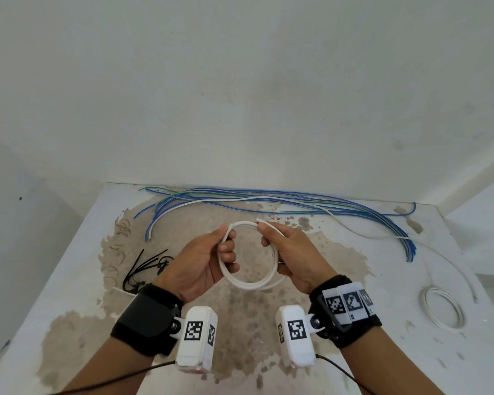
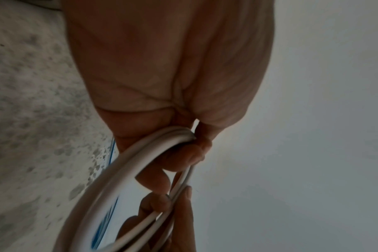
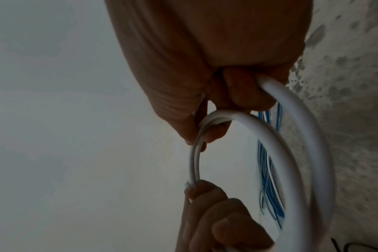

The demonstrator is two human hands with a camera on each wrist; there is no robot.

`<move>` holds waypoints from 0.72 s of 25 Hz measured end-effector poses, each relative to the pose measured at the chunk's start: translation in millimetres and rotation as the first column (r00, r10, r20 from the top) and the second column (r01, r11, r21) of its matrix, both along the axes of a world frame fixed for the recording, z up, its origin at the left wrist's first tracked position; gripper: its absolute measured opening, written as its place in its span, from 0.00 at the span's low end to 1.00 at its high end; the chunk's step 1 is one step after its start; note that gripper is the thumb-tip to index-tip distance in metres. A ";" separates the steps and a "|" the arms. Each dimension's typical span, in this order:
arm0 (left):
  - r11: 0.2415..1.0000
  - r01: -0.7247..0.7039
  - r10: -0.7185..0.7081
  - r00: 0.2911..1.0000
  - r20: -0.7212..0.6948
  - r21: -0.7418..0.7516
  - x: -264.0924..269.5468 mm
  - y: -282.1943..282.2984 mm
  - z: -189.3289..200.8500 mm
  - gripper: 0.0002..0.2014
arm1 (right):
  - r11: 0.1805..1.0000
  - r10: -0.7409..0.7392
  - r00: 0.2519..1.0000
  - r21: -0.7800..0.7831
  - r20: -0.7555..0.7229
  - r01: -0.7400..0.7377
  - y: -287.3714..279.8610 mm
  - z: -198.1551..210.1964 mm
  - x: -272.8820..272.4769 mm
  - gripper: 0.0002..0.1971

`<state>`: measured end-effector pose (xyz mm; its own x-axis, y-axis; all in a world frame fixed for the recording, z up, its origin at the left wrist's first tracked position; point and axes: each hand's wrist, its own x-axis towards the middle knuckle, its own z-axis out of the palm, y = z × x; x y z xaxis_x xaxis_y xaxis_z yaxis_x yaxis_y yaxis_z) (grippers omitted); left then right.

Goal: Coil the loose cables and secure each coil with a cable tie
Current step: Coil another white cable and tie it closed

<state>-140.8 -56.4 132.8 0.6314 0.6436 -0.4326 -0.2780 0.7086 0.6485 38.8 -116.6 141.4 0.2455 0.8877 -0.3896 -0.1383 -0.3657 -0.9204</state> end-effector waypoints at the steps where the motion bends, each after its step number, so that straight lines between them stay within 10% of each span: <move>1: 1.000 0.012 -0.012 1.000 0.002 -0.003 -0.3 0.5 0.3 0.13 | 1.000 0.015 1.000 -0.007 0.006 -0.014 0.0 3.1 0.8 0.08; 6: 0.999 0.015 -0.014 0.999 0.036 -0.040 1.9 1.4 3.0 0.12 | 0.999 0.012 0.997 -0.044 0.082 -0.008 0.6 10.6 -1.1 0.11; 10: 0.985 -0.147 0.156 0.983 0.099 -0.093 6.1 5.4 5.6 0.09 | 0.983 -0.186 0.982 -0.011 -0.041 0.186 2.4 6.4 -3.4 0.14; 18: 0.880 -0.453 0.471 0.870 0.145 -0.142 1.5 22.3 4.8 0.11 | 0.992 -0.128 0.976 -0.040 -0.175 0.122 -7.7 10.7 -10.1 0.10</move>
<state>-139.3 -34.1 137.5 0.3421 0.8386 -0.4239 -0.6889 0.5306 0.4938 28.7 -124.3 152.1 0.2784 0.8420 -0.4621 -0.3446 -0.3615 -0.8663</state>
